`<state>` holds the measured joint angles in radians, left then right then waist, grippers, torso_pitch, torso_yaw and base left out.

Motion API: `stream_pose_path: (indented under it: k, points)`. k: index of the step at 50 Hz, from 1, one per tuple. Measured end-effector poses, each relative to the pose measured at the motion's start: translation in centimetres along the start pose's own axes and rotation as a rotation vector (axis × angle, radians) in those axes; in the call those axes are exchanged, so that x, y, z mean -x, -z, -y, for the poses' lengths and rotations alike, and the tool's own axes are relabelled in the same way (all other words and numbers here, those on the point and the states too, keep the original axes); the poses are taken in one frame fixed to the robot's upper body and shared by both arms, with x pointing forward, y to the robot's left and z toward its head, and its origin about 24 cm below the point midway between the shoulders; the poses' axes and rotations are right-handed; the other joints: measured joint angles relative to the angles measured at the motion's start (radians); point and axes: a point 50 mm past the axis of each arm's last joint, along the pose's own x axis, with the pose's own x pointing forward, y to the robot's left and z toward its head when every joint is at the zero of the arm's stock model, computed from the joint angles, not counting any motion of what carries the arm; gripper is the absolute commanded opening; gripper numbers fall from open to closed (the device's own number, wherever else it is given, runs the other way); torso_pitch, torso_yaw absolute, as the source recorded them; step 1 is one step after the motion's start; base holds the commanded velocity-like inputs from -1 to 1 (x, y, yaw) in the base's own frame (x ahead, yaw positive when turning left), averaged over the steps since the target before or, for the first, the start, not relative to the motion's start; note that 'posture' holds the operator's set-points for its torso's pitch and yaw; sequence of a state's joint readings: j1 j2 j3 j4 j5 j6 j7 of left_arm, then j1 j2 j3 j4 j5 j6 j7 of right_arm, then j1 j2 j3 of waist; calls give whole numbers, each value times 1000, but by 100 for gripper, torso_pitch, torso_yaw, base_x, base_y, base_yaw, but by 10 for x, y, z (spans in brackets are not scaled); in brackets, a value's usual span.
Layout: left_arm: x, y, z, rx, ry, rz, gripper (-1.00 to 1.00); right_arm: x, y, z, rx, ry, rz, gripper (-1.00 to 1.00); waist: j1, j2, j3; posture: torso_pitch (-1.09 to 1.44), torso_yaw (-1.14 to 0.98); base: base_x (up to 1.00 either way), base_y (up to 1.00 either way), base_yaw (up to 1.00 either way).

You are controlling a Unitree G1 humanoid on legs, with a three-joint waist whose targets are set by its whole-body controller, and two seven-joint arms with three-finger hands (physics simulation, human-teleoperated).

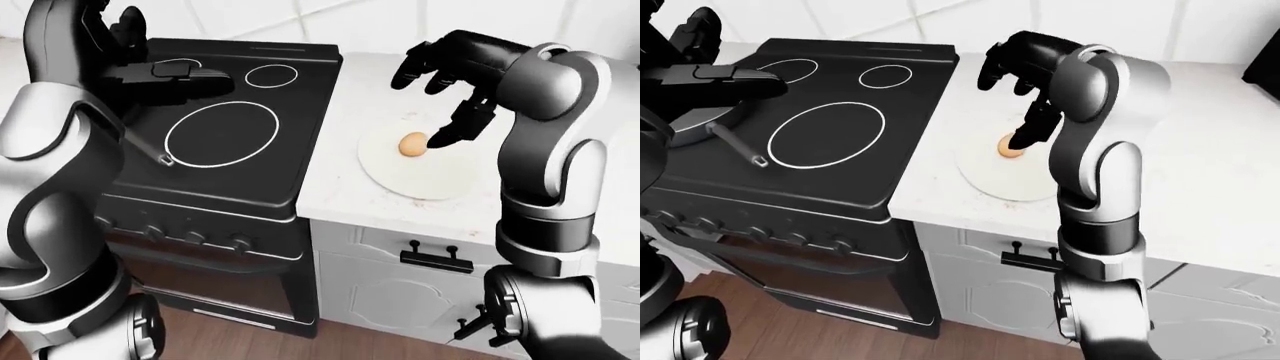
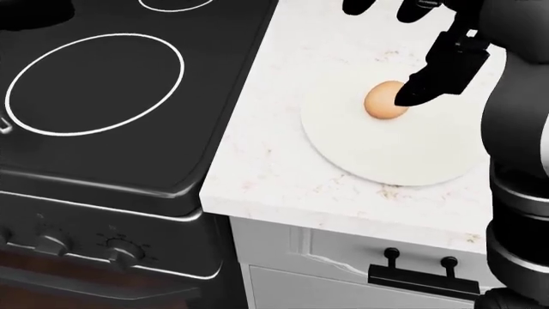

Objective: Pick the egg from the plate and place it in the pan.

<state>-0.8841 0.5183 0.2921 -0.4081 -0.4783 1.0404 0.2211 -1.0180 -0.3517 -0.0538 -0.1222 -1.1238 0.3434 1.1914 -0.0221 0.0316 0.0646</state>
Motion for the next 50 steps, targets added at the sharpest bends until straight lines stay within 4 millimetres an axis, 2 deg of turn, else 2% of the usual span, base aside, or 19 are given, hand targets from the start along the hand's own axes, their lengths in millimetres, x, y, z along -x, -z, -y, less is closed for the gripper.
stream_pose_path:
  k: [7, 9, 11, 17, 30, 37, 50]
  points:
    - [0, 1, 0, 1, 1, -2, 100, 0, -2, -2, 78, 1, 5, 22, 0, 0, 0, 0, 0, 0, 0, 0]
    - [0, 1, 0, 1, 0, -4, 100, 0, -2, -2, 91, -1, 5, 12, 0, 0, 0, 0, 0, 0, 0, 0]
    - [0, 1, 0, 1, 0, -4, 100, -1, -2, -4, 101, -5, 4, 21, -1, -1, 0, 0, 0, 0, 0, 0]
    - [0, 1, -1, 3, -1, -1, 100, -3, -2, -14, 119, -30, 8, 26, -1, 0, -1, 0, 0, 0, 0, 0]
    - [0, 0, 0, 2, -2, -1, 100, -8, 3, -31, 123, -60, -3, 18, 0, -1, -3, 0, 0, 0, 0, 0]
    - [0, 0, -1, 2, -1, -1, 100, -10, 3, -34, 135, -61, -6, 13, 0, 0, -5, 0, 0, 0, 0, 0]
    - [0, 0, 0, 2, 0, 0, 100, -13, 8, -39, 140, -68, -16, 15, 1, -2, -5, 0, 0, 0, 0, 0]
